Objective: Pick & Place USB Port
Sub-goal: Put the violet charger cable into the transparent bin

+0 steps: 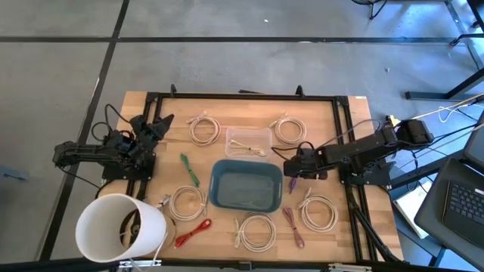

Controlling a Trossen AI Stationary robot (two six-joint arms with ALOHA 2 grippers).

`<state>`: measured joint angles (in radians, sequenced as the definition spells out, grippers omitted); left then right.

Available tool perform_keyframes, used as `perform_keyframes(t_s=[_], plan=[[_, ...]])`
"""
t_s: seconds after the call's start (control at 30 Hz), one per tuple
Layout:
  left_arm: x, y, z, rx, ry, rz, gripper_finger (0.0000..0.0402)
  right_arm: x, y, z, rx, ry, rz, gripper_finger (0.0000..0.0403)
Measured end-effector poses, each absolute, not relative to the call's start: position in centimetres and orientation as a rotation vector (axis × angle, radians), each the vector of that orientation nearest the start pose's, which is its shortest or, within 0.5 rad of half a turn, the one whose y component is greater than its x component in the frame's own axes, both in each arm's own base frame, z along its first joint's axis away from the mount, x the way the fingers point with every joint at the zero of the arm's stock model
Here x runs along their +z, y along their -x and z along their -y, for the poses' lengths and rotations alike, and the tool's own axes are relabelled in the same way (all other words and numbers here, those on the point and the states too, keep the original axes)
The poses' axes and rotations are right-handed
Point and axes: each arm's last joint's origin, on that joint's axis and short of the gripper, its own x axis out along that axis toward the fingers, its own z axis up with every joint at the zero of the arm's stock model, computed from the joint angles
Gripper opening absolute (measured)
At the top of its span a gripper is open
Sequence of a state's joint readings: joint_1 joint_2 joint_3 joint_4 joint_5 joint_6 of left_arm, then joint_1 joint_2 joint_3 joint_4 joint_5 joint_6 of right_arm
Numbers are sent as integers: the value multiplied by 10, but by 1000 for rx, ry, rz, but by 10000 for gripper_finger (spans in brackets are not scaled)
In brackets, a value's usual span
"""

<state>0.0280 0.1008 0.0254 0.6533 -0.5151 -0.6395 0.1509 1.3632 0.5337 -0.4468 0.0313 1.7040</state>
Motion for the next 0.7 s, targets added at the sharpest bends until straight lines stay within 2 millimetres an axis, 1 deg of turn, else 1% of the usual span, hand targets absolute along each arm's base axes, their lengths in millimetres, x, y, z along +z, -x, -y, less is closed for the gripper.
perform_keyframes(t_s=[0.1, 0.2, 0.3, 0.47, 0.5, 0.57, 0.63, 0.7], plan=[[222, -83, -17, 360, 722, 721, 104, 127, -198, -29, -997, -1321, -996, 216], [222, -83, -17, 375, 674, 709, 104, 126, -197, -28, -1009, -1302, -998, 188], [222, -83, -17, 385, 644, 701, 104, 125, -196, -28, -1020, -1290, -1001, 137], [222, -83, -17, 382, 652, 703, 104, 124, -195, -27, -1034, -1257, -982, 27], [222, -83, -17, 382, 652, 703, 104, 124, -195, -27, -1035, -1246, -973, 18], [222, -83, -17, 382, 653, 703, 104, 126, -196, -27, -1052, -1220, -938, 19], [222, -83, -17, 381, 653, 703, 104, 130, -197, -21, -1130, -1123, -801, 18], [222, -83, -17, 381, 653, 704, 104, 143, -200, -16, -1169, -1050, -631, 11]])
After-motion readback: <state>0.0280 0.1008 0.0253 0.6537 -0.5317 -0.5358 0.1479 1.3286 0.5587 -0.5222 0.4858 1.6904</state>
